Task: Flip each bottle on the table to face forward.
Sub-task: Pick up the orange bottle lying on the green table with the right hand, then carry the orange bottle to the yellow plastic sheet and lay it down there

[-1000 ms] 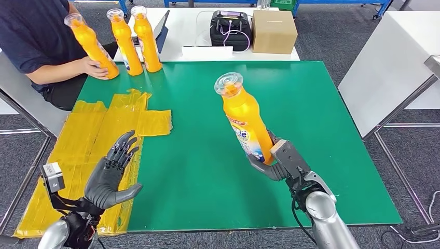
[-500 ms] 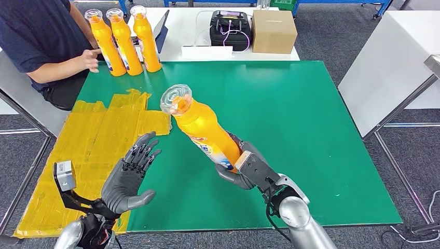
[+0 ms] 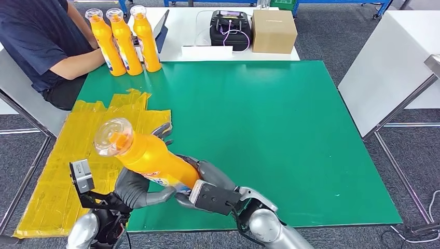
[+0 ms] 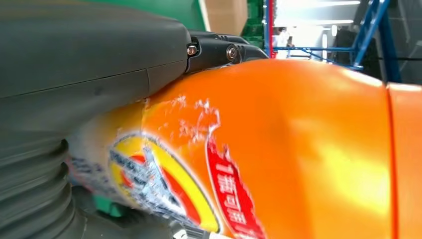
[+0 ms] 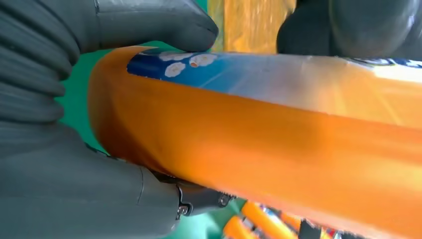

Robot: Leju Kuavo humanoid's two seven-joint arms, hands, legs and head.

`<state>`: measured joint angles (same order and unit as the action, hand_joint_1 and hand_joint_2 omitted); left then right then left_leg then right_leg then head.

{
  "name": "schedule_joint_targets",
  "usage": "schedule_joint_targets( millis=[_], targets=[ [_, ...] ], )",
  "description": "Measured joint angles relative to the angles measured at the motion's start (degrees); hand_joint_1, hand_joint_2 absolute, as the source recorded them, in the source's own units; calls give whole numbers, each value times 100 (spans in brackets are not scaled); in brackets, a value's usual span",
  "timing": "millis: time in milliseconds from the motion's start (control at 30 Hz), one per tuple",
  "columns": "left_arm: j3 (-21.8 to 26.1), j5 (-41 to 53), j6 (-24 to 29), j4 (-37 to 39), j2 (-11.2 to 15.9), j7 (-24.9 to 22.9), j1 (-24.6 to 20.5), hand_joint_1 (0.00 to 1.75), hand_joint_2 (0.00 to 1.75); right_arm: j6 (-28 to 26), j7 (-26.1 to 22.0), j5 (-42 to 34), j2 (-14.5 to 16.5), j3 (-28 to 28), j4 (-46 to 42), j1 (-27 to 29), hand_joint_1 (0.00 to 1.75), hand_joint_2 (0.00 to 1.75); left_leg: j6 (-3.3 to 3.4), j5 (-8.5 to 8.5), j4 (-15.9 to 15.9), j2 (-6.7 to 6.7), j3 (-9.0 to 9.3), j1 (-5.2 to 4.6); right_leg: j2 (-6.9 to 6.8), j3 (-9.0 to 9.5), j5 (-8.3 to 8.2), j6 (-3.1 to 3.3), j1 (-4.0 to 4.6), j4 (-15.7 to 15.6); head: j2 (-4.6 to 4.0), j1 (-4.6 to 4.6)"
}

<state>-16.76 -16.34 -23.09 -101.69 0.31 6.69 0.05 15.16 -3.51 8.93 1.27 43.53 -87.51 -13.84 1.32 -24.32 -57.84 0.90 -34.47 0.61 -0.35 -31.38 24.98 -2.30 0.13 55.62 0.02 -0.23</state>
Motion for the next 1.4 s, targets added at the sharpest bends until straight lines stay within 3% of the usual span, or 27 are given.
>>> schedule_joint_targets(
  millis=[167,300,1133,1167,1233,1267,1300,1367,1400],
  targets=[
    [-97,132,29,-28,-42,-8,-129,3,175,60,-3,-31,103,242,103,-12,175,175,0,0,0,-2,-2,0,1,-4,0,0,-1,0,0,-1],
    [-147,109,5,-29,-46,-11,-142,175,175,57,-32,-69,108,293,214,-36,175,175,0,0,0,-3,-3,-1,2,-6,0,0,-1,0,0,0],
    [-201,115,-82,-29,-28,133,-125,175,175,-68,-184,57,47,316,284,48,175,175,0,0,0,-5,-10,-1,3,-16,0,0,-1,0,0,-1],
    [-203,117,-82,-29,-28,133,-124,175,175,-68,-184,58,46,316,284,49,158,175,0,0,0,-5,-10,0,3,-16,0,0,-1,0,0,-1],
    [-208,164,-58,-29,-28,150,-124,175,175,-91,-183,85,45,316,284,51,70,175,0,0,0,-5,-9,0,3,-16,0,0,-1,0,0,-2],
    [-214,273,-2,-31,-28,183,-126,175,175,-132,-172,137,44,313,282,59,27,131,0,0,0,-5,-9,0,3,-16,0,0,-1,0,0,-2],
    [-220,463,95,-36,-29,237,-127,175,175,-198,-144,222,42,307,273,79,0,87,0,0,0,-4,-9,0,3,-16,0,0,-1,0,0,-2],
    [-229,1140,431,-75,-32,395,-127,175,175,-391,-27,419,8,261,203,175,0,0,0,0,0,-3,-11,-1,2,-17,0,0,-1,0,0,-2],
    [-213,1583,660,-106,-37,467,-126,175,175,-484,34,481,-40,212,120,252,0,0,0,0,0,-2,-13,-1,2,-17,0,0,-1,0,0,-2]
  ],
)
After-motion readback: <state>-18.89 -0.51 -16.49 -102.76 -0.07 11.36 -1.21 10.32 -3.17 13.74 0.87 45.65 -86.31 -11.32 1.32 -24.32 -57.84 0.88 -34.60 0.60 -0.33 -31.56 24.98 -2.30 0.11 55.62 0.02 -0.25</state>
